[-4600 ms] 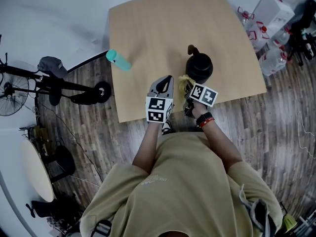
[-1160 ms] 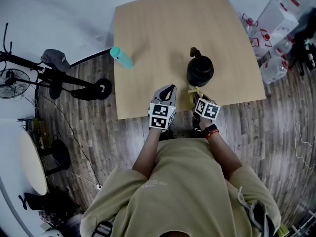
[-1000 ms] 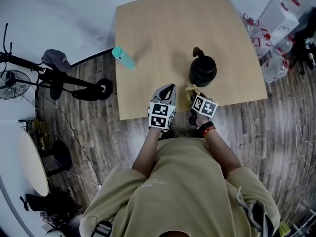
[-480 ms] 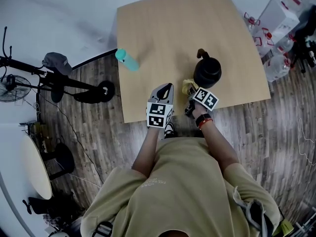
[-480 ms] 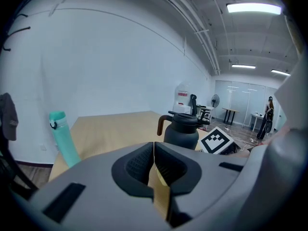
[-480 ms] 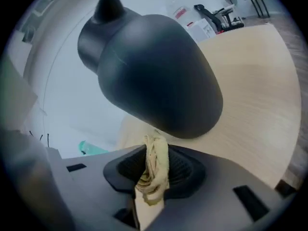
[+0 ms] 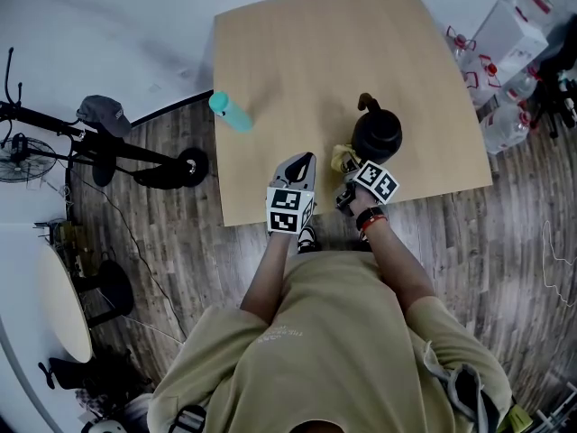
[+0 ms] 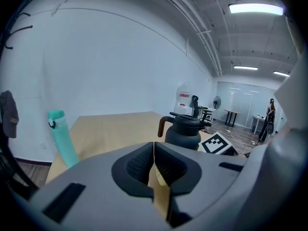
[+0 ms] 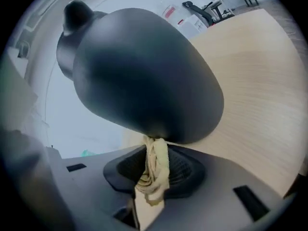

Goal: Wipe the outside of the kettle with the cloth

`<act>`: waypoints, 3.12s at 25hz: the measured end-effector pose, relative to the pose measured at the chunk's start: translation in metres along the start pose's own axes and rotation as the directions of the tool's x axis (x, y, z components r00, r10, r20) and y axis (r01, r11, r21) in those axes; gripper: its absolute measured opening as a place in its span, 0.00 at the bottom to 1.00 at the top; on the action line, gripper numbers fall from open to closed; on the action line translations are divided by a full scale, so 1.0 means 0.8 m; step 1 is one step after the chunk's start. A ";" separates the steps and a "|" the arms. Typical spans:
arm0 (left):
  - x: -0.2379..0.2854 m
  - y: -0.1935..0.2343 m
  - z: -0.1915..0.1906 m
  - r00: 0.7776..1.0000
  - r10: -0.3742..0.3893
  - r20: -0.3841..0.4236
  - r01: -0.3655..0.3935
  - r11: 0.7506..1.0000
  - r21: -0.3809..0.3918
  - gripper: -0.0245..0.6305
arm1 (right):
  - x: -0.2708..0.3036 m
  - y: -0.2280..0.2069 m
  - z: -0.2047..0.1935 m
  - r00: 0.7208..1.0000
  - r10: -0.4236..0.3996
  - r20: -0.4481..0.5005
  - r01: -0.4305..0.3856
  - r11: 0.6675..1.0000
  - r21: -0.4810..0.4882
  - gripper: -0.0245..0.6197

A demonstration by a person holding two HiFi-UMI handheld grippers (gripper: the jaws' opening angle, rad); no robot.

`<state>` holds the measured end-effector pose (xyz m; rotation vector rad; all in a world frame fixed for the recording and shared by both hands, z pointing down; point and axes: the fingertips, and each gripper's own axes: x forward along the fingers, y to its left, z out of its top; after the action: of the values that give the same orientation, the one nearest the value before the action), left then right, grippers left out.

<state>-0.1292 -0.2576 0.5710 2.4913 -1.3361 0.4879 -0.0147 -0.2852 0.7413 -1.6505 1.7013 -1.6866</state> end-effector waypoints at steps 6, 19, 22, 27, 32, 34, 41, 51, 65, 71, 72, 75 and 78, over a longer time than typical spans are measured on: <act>0.010 -0.012 0.003 1.000 -0.002 -0.003 0.002 1.000 0.003 0.08 | -0.005 -0.005 0.003 0.999 0.030 -0.037 -0.029 0.999 0.023 0.22; 0.026 -0.043 0.009 1.000 0.004 0.011 -0.004 1.000 0.004 0.08 | -0.038 -0.035 0.009 0.989 0.025 -0.146 -0.021 0.999 0.028 0.23; 0.027 -0.049 0.010 1.000 0.009 0.016 -0.009 1.000 -0.005 0.07 | -0.046 -0.040 0.011 0.986 0.016 -0.169 -0.017 1.000 0.000 0.22; 0.032 -0.066 0.006 1.000 0.003 0.021 -0.003 1.000 -0.018 0.08 | -0.060 -0.055 0.016 0.982 0.010 -0.190 -0.013 1.000 -0.018 0.22; 0.036 -0.082 0.003 1.000 -0.004 0.017 0.004 1.000 -0.025 0.08 | -0.075 -0.071 0.026 0.979 -0.002 -0.202 -0.007 0.999 -0.041 0.22; 0.037 -0.087 0.002 1.000 -0.003 0.018 0.004 1.000 -0.028 0.08 | -0.081 -0.077 0.031 0.979 -0.006 -0.205 -0.005 0.999 -0.050 0.23; 0.039 -0.111 0.001 1.000 0.011 0.022 -0.010 0.999 -0.031 0.08 | -0.103 -0.095 0.059 0.978 -0.014 -0.209 -0.019 0.988 -0.152 0.22; 0.034 -0.142 -0.005 0.998 0.049 0.027 -0.048 0.998 -0.042 0.07 | -0.122 -0.127 0.114 0.984 -0.042 -0.175 0.003 0.975 -0.221 0.22; 0.016 -0.188 -0.008 0.992 0.123 0.031 -0.122 0.992 -0.026 0.08 | -0.123 -0.141 0.184 0.991 -0.064 -0.117 0.017 0.929 -0.370 0.22; 0.007 -0.196 0.004 0.985 0.161 0.060 -0.156 0.985 -0.075 0.07 | -0.155 -0.109 0.223 0.998 0.022 -0.063 -0.048 0.895 -0.444 0.22; 0.007 -0.199 0.009 0.984 0.165 0.069 -0.158 0.984 -0.087 0.07 | -0.162 -0.100 0.231 0.998 0.035 -0.056 -0.057 0.876 -0.480 0.22; 0.010 -0.206 0.027 0.979 0.176 0.105 -0.167 0.981 -0.095 0.07 | -0.184 -0.070 0.256 0.996 0.080 -0.026 -0.080 0.804 -0.589 0.22; 0.013 -0.211 0.055 0.974 0.175 0.145 -0.166 0.983 -0.073 0.07 | -0.207 -0.028 0.280 0.988 0.153 0.017 -0.101 0.726 -0.680 0.22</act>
<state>0.0256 -0.1920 0.5221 2.4173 -1.6069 0.2931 0.2280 -0.2687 0.6049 -1.7579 2.5202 -0.9503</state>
